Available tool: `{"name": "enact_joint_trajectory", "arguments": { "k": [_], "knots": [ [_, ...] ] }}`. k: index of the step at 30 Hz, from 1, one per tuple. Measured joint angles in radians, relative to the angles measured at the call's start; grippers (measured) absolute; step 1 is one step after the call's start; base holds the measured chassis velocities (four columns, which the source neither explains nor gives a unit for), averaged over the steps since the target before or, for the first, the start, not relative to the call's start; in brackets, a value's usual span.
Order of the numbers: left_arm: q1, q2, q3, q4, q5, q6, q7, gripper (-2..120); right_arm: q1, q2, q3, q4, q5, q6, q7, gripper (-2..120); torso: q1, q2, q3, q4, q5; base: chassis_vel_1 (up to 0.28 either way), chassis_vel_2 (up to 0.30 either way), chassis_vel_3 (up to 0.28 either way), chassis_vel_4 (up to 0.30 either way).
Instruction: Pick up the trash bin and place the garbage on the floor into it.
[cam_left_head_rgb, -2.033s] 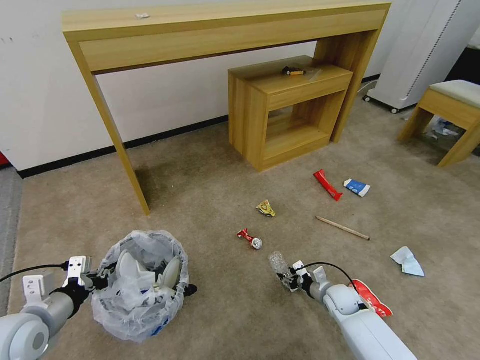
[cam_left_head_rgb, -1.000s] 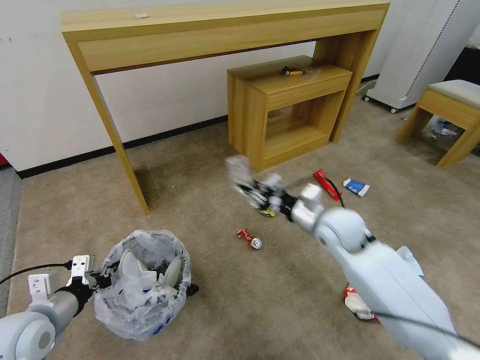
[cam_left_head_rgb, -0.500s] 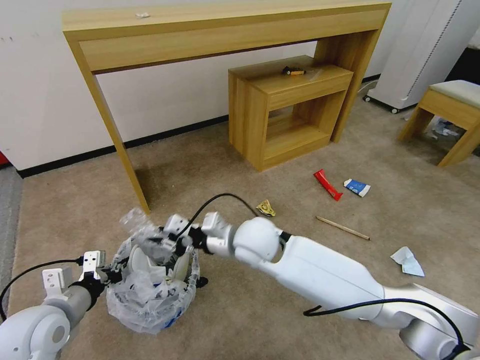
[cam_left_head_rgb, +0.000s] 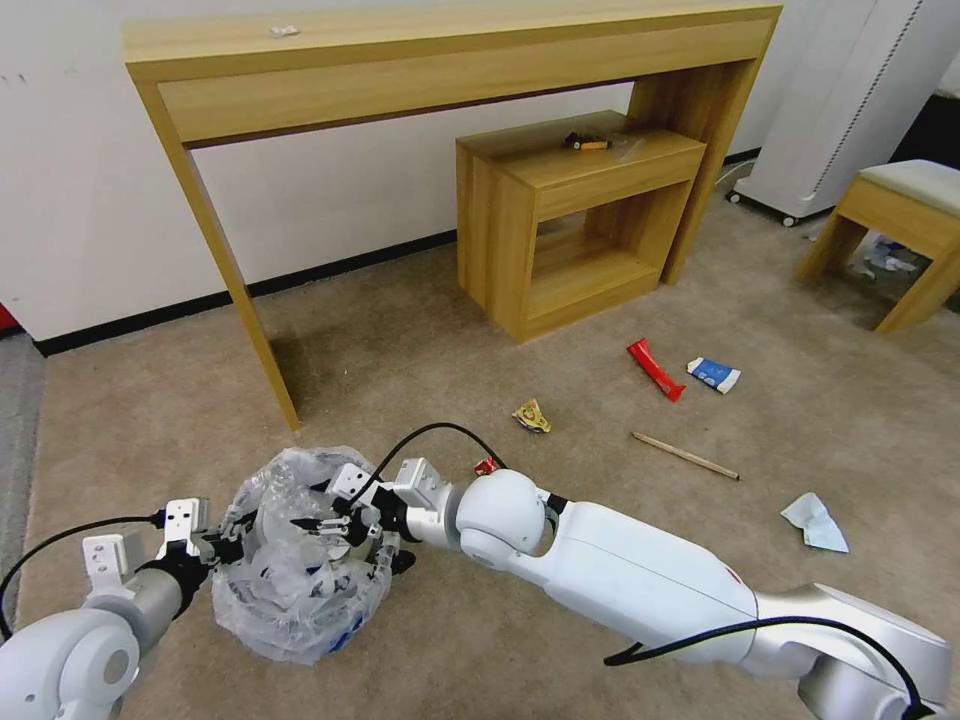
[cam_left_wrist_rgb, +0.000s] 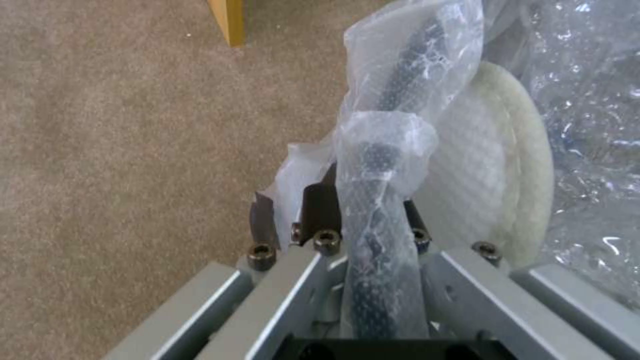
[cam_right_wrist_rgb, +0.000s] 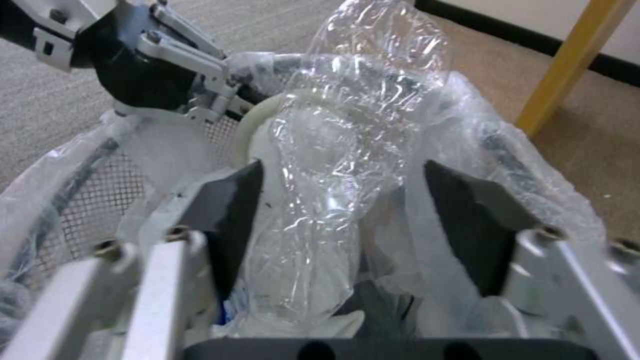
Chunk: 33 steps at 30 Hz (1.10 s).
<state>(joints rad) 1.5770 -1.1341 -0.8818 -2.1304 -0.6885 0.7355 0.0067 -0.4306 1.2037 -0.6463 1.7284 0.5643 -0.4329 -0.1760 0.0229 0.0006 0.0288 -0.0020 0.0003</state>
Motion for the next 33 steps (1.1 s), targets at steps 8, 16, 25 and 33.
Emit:
{"name": "enact_joint_trajectory", "arguments": {
  "k": [8, 16, 25, 33],
  "knots": [
    [-0.005, 0.000, 0.002, 0.004, 0.000, 0.000, 0.001, 0, -0.007, 0.004, 0.012, 0.009, -0.006, 0.013, 0.004, 98, 0.000, 0.000, 0.000, 0.0000, 0.0000, 0.000, 0.000, 0.000, 0.000],
    [-0.005, -0.001, -0.020, 0.022, 0.000, 0.000, 0.015, 0, -0.022, -0.008, 0.031, 0.069, 0.010, 0.009, 0.057, 100, 0.000, 0.000, 0.000, 0.0001, 0.0000, 0.000, 0.000, 0.000, 0.000],
    [0.019, 0.005, -0.057, 0.028, 0.008, 0.000, 0.060, 0, -0.195, -0.129, 0.228, 0.137, 0.009, 0.019, 0.150, 100, 0.000, 0.000, 0.000, 0.0001, 0.0003, 0.000, 0.000, 0.000, 0.000],
    [0.032, 0.011, -0.064, 0.028, 0.008, 0.000, 0.082, 0, -0.530, -0.231, 0.492, 0.189, -0.076, 0.087, 0.126, 100, 0.000, 0.000, 0.000, -0.0003, 0.0004, 0.000, 0.000, 0.000, 0.000]
  ]
}}
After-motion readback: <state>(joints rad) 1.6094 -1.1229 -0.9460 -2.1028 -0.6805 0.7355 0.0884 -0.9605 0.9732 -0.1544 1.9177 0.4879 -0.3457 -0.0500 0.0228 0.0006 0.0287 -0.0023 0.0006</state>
